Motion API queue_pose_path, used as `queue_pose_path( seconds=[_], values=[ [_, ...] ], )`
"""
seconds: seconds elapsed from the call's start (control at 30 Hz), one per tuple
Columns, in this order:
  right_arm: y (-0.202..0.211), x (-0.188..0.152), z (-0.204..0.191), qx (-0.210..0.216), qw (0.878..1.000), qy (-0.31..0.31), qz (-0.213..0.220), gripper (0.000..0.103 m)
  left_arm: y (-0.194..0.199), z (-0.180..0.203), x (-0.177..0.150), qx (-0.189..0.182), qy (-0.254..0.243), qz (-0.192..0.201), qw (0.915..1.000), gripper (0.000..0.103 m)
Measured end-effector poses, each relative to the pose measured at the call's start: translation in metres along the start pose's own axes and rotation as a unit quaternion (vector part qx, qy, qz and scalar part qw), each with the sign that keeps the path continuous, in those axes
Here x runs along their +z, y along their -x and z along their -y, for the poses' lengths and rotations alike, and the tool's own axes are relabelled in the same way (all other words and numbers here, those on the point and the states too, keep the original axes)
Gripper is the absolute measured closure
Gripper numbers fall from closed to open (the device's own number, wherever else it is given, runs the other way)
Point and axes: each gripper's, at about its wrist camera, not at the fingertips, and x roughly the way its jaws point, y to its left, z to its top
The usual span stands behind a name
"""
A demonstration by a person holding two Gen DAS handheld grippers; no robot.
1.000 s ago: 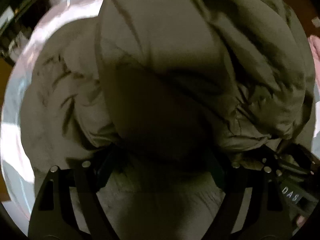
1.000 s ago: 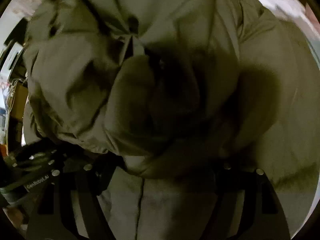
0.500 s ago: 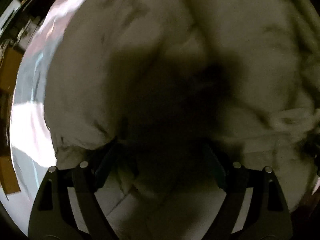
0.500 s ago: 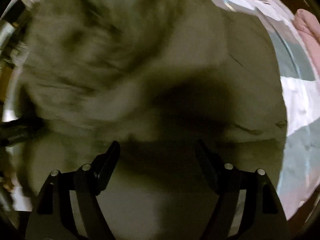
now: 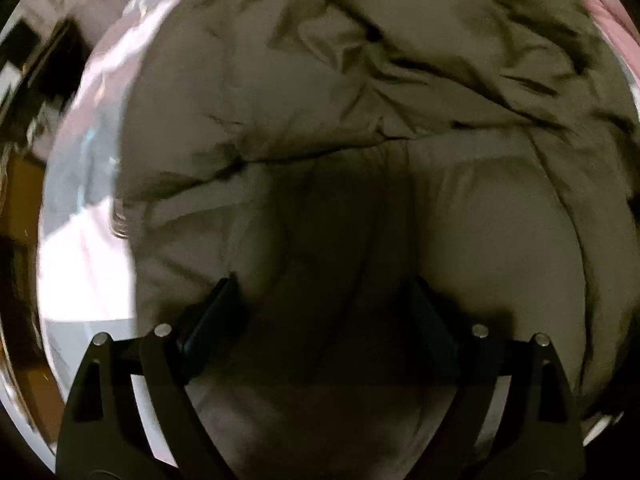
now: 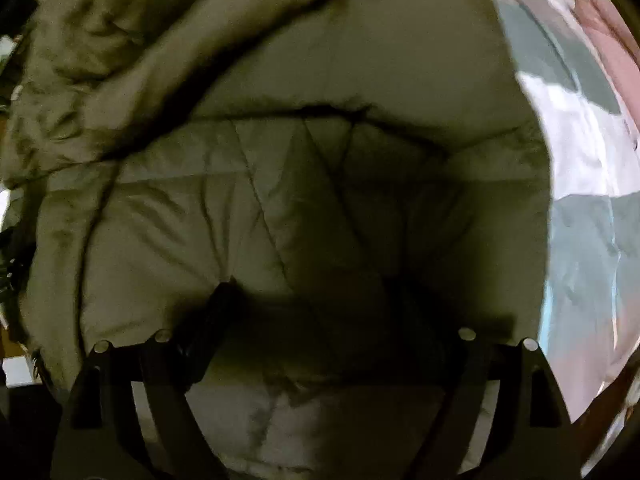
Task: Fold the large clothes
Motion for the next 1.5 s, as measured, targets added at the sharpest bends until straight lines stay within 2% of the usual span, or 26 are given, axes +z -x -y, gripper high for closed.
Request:
queue_pose_path(
  seconds=[0.07,0.1,0.17,0.23,0.27,0.33,0.37,0.43,0.5,0.57,0.6,0.63,0.67,0.7,0.73,0.87,0.9,1.03,1.13,1.2,1.23,1.27,1.33,1.4,1.43,1.5],
  values=[
    [0.025,-0.009,0.027,0.017,0.998,-0.040,0.035,0.016,0.016,-0.024,-0.010,0.001,0.018,0.013,0.9998,0.011],
    [0.032,-0.017,0.038,0.014,0.997,-0.062,0.043,0.011,0.025,-0.047,-0.021,-0.017,0.058,0.008,0.9981,0.005],
    [0.039,-0.041,0.063,-0.003,0.992,-0.120,0.039,0.007,0.026,-0.079,-0.045,-0.058,0.126,-0.020,0.9901,0.003],
    [0.031,-0.063,0.090,-0.004,0.982,-0.191,0.010,0.007,0.015,-0.112,-0.077,-0.131,0.219,-0.072,0.9643,0.003],
    [0.018,-0.070,0.091,0.005,0.973,-0.232,-0.012,0.007,0.003,-0.130,-0.078,-0.153,0.248,-0.094,0.9521,0.003],
    [-0.001,-0.087,0.096,0.039,0.958,-0.279,-0.052,0.007,-0.007,-0.139,-0.091,-0.164,0.268,-0.121,0.9416,0.003],
    [-0.011,-0.093,0.096,0.061,0.952,-0.292,-0.072,0.007,-0.013,-0.140,-0.095,-0.160,0.266,-0.136,0.9409,0.003],
    [-0.020,-0.097,0.091,0.079,0.950,-0.292,-0.084,0.007,-0.021,-0.142,-0.096,-0.165,0.259,-0.154,0.9390,0.003],
    [-0.021,-0.092,0.087,0.086,0.952,-0.285,-0.077,0.008,-0.028,-0.141,-0.097,-0.192,0.265,-0.171,0.9292,0.003],
    [-0.008,-0.104,0.066,0.095,0.955,-0.272,-0.071,0.031,-0.033,-0.140,-0.104,-0.218,0.279,-0.184,0.9169,0.004],
    [-0.001,-0.112,0.062,0.105,0.956,-0.267,-0.069,0.062,-0.033,-0.140,-0.107,-0.222,0.285,-0.185,0.9142,0.018],
    [0.001,-0.113,0.058,0.121,0.954,-0.268,-0.065,0.076,-0.035,-0.144,-0.109,-0.222,0.290,-0.183,0.9128,0.050],
    [0.002,-0.113,0.057,0.135,0.952,-0.270,-0.059,0.080,-0.037,-0.153,-0.112,-0.245,0.307,-0.180,0.9017,0.060],
    [0.004,-0.113,0.056,0.145,0.950,-0.270,-0.053,0.085,-0.041,-0.159,-0.111,-0.271,0.320,-0.178,0.8905,0.076],
    [0.006,-0.112,0.059,0.169,0.944,-0.281,-0.042,0.088,-0.043,-0.165,-0.117,-0.286,0.327,-0.172,0.8842,0.086],
    [0.033,-0.126,0.056,0.289,0.902,-0.319,0.022,0.091,-0.016,-0.177,-0.119,-0.362,0.357,-0.106,0.8545,0.091],
    [0.044,-0.122,0.055,0.316,0.894,-0.315,0.043,0.091,-0.008,-0.184,-0.113,-0.381,0.360,-0.079,0.8478,0.091],
    [0.084,-0.079,0.045,0.374,0.877,-0.279,0.115,0.091,0.036,-0.200,-0.092,-0.422,0.379,0.041,0.8225,0.091],
    [0.127,-0.020,0.068,0.404,0.858,-0.263,0.178,0.091,0.067,-0.205,-0.062,-0.421,0.386,0.093,0.8156,0.091],
    [0.142,0.011,0.066,0.400,0.858,-0.254,0.198,0.091,0.088,-0.202,-0.026,-0.400,0.385,0.127,0.8220,0.091],
    [0.144,0.037,0.064,0.396,0.858,-0.254,0.204,0.091,0.091,-0.201,-0.004,-0.391,0.388,0.137,0.8230,0.091],
    [0.145,0.047,0.067,0.397,0.856,-0.260,0.206,0.091,0.091,-0.205,0.017,-0.389,0.396,0.143,0.8193,0.091],
    [0.130,0.100,0.066,0.399,0.848,-0.281,0.207,0.091,0.082,-0.215,0.057,-0.392,0.421,0.146,0.8049,0.090],
    [0.114,0.129,0.074,0.398,0.837,-0.309,0.212,0.089,0.075,-0.206,0.086,-0.384,0.432,0.144,0.8030,0.090],
    [0.100,0.146,0.080,0.396,0.831,-0.327,0.216,0.085,0.059,-0.202,0.105,-0.383,0.442,0.143,0.7981,0.089],
    [0.084,0.173,0.091,0.390,0.823,-0.355,0.212,0.077,0.032,-0.205,0.130,-0.398,0.468,0.127,0.7789,0.087]
  ],
)
